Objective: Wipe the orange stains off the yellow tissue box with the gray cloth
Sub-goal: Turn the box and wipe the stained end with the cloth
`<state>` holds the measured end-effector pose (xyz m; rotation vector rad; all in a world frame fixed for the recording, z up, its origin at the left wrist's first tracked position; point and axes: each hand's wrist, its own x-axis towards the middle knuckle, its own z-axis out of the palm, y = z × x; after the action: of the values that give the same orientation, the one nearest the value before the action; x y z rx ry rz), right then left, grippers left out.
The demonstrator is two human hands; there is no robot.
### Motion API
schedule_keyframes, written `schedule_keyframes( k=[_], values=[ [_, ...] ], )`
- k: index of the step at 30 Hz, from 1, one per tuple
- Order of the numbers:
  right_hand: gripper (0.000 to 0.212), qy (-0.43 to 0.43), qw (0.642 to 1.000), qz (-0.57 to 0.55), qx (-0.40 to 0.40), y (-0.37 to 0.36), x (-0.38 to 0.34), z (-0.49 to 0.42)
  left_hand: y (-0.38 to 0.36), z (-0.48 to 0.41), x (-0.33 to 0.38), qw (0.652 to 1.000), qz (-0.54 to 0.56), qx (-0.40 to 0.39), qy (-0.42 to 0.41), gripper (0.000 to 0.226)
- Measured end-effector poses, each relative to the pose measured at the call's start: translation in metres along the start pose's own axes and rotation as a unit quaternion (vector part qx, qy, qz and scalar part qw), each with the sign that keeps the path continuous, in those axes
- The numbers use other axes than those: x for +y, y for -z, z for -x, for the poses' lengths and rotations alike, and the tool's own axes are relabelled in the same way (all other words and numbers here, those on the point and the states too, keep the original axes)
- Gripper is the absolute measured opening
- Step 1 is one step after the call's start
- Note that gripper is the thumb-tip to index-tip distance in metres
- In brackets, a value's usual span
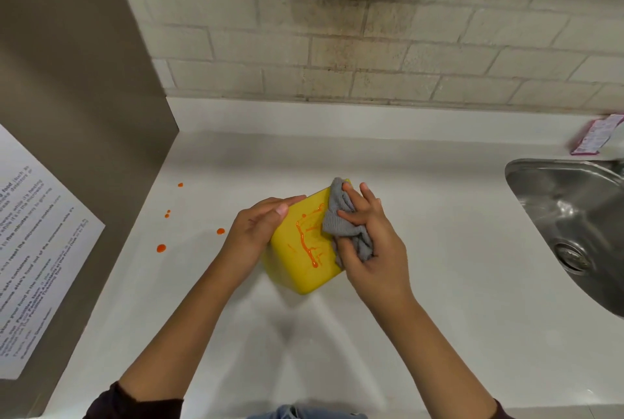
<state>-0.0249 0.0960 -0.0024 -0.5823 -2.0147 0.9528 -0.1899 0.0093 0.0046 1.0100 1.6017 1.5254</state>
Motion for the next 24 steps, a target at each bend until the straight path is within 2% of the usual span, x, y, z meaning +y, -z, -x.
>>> schedule_keyframes(
  k=[3, 8, 11, 14, 18, 21, 24],
  values=[
    [0.029, 0.034, 0.999, -0.016, -0.03, 0.012, 0.012, 0.004, -0.002, 0.002, 0.0, 1.0, 0.007, 0.004, 0.003, 0.028],
    [0.045, 0.001, 1.0, -0.007, -0.011, 0.007, 0.002, -0.011, -0.003, 0.002, 0.001, 1.0, 0.006, 0.008, -0.001, 0.028],
    [0.047, 0.047, 0.996, 0.051, -0.051, -0.002, -0.007, -0.011, -0.002, 0.001, 0.002, 1.0, 0.0, 0.02, -0.003, 0.025],
    [0.045, 0.082, 0.993, 0.048, -0.073, 0.008, 0.001, -0.002, -0.001, 0.001, 0.002, 1.0, 0.002, 0.014, 0.0, 0.026],
    [0.041, 0.01, 0.999, -0.032, -0.017, 0.014, 0.005, -0.004, 0.001, 0.001, 0.002, 1.0, 0.002, 0.005, 0.0, 0.03],
    [0.045, 0.012, 1.0, 0.008, -0.024, 0.001, -0.005, -0.01, 0.0, 0.001, 0.001, 1.0, -0.003, 0.019, 0.005, 0.027],
    [0.046, 0.056, 0.994, 0.057, -0.071, -0.004, -0.011, -0.01, 0.0, 0.0, 0.003, 1.0, 0.004, 0.03, 0.006, 0.025]
  ],
)
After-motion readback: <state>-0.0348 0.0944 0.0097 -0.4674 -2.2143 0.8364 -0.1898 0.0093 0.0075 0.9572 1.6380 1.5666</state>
